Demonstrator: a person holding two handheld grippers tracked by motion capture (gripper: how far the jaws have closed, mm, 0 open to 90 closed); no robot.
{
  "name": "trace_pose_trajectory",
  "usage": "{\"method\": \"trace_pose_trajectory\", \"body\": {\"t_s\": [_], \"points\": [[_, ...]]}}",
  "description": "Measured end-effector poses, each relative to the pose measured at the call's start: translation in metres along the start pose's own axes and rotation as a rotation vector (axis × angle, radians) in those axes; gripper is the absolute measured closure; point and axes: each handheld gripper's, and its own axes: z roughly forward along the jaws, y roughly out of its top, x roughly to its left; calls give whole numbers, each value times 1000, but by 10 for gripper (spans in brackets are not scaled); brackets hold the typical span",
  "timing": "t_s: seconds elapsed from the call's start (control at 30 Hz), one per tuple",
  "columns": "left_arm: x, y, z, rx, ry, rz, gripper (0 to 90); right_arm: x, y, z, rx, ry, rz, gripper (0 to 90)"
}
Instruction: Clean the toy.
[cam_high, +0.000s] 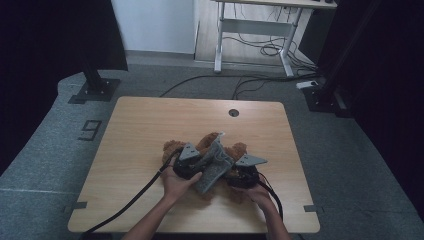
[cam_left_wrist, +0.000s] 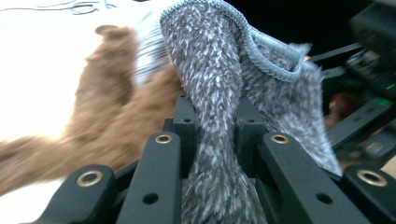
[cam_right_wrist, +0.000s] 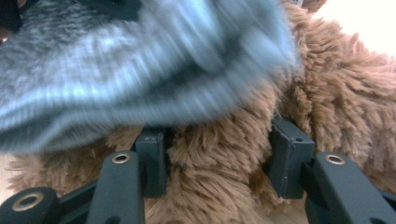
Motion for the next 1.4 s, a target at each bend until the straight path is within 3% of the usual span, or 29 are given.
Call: {"method": "trace_pose_trajectory", "body": {"t_s": [0.1,0.3,0.4,0.53,0.7,0.77,0.87,0.97,1.03,1.17,1.3,1.4], "points": [[15,-7,-12,-3,37,-22,755,-1,-1,0,-5,9,0,488],[26,-16,-40,-59,30,-28,758,0,0,-1,-2,16,-17,491],[34,-17,-55,-88,69,-33,757,-1,0,-1,-2,19,-11,492],[57,-20,-71,-97,137,-76,758,-1,-1,-1,-1,13,-14,493],[95,-50,-77,-45,154,-196,759,-1,-2,-2,-3,18,-14,494],[103,-62,-78,-23,178,-218,761,-1,-2,-2,-3,17,-15,494],[111,-72,-77,-8,176,-255,762,-1,-2,-2,-4,15,-14,495],[105,-64,-82,-53,151,-247,767,-1,-2,-2,-3,13,-12,495],[94,-50,-87,-101,101,-231,771,-2,-2,-2,-6,17,-7,496],[60,-17,-86,-161,20,-147,776,-2,-2,-2,-7,17,-8,497],[26,8,-65,-146,-52,-71,775,-2,-2,-2,-6,17,-6,496],[9,17,-41,-105,-80,-47,775,-2,-3,-2,-6,17,-5,496]]}}
